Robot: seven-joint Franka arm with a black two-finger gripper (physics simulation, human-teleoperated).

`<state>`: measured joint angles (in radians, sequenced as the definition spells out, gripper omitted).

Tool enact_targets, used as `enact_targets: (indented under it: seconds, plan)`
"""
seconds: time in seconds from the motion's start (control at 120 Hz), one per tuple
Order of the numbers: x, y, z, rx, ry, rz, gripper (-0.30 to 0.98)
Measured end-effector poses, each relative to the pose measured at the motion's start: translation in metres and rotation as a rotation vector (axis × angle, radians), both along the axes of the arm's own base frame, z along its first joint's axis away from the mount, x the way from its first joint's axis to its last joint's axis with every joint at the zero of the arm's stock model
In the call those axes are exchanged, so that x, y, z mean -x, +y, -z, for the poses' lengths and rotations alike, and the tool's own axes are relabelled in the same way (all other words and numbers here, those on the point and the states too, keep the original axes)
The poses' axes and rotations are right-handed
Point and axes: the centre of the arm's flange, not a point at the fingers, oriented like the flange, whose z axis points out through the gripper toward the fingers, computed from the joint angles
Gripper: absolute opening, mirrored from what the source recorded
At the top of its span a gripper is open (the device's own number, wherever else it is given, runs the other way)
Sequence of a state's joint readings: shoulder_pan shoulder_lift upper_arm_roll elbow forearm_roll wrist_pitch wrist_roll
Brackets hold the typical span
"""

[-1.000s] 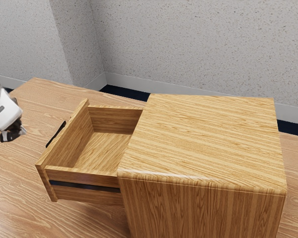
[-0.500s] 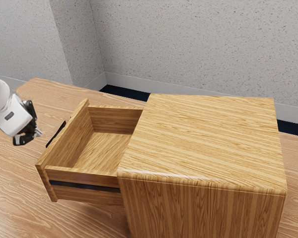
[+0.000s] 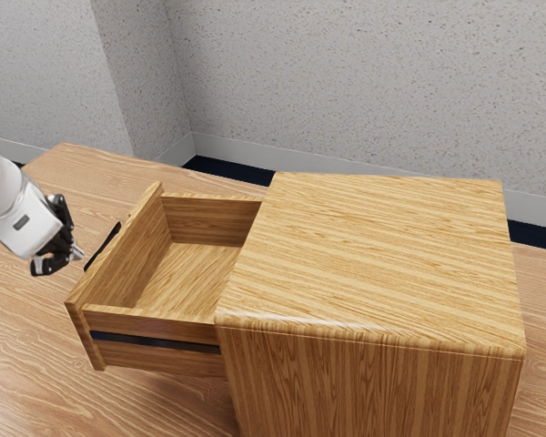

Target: Push the drawer handle with one arm to close the drawer

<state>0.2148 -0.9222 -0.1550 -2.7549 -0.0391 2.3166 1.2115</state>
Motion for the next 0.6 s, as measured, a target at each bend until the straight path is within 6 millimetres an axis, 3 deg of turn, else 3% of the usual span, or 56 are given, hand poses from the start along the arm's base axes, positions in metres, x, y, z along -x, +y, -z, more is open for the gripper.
enact_targets:
  seconds: [0.6]
  plan:
    - [-0.029,-0.031,0.014,0.002,-0.022,0.068,-0.10]
